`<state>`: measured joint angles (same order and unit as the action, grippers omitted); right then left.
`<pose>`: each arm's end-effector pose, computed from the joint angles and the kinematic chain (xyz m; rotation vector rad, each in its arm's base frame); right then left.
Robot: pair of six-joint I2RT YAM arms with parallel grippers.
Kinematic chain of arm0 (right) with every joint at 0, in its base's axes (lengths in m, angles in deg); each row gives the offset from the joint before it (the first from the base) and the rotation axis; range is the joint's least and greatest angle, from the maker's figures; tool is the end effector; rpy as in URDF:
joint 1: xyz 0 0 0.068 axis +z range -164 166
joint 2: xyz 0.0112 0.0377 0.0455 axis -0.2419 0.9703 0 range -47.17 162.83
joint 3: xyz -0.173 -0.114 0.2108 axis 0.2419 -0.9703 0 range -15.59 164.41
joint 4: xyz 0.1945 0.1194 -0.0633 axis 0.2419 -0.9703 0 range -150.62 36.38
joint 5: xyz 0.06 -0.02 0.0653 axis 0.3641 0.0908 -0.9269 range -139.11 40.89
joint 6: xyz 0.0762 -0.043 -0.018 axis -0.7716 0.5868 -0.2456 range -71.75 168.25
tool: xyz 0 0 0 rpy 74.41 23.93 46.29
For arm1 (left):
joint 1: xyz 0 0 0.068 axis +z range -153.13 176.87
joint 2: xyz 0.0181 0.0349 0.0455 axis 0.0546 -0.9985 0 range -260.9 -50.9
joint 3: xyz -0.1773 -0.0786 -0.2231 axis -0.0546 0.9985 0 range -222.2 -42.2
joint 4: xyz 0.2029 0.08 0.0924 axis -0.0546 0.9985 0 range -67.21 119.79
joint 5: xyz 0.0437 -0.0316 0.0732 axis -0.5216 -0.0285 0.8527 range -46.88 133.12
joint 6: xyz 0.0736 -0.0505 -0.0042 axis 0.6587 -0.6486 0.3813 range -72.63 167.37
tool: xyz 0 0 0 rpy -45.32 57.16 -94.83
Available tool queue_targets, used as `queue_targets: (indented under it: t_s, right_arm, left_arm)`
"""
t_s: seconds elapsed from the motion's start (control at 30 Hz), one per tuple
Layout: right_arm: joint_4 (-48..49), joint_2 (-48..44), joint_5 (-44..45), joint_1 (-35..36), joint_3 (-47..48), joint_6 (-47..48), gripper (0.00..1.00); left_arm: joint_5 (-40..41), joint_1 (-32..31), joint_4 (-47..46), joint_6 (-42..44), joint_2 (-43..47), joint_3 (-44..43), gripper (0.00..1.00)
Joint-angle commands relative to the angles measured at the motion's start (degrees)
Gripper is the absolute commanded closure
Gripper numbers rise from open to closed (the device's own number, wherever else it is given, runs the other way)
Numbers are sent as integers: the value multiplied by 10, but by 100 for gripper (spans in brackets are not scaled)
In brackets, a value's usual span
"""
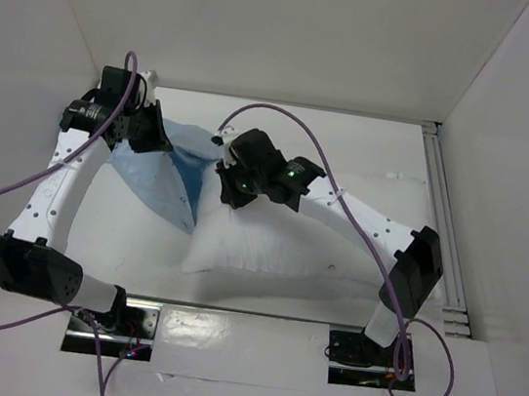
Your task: Put the pillow into the pillowcase
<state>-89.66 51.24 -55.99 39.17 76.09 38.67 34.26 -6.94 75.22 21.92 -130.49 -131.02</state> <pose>0.2312 0.3246 0.3280 -0.9546 2.2164 0.6729 0.2840 -0.0313 0.3861 -0.3643 2.3258 -0.4336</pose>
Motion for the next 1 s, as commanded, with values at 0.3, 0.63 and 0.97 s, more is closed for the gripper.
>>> queue_targets:
  t_s: [0.3, 0.63, 0.97]
  right_arm:
    - [-37, 105, 95, -64, 209, -22, 100]
    - [-61, 170, 69, -107, 274, -89, 100]
    - [-21, 178, -23, -192, 242, -171, 100]
  left_arm:
    - [11, 3, 14, 22, 39, 8, 100]
    - [17, 3, 19, 28, 57, 21, 100]
    - [16, 3, 24, 39, 86, 78, 100]
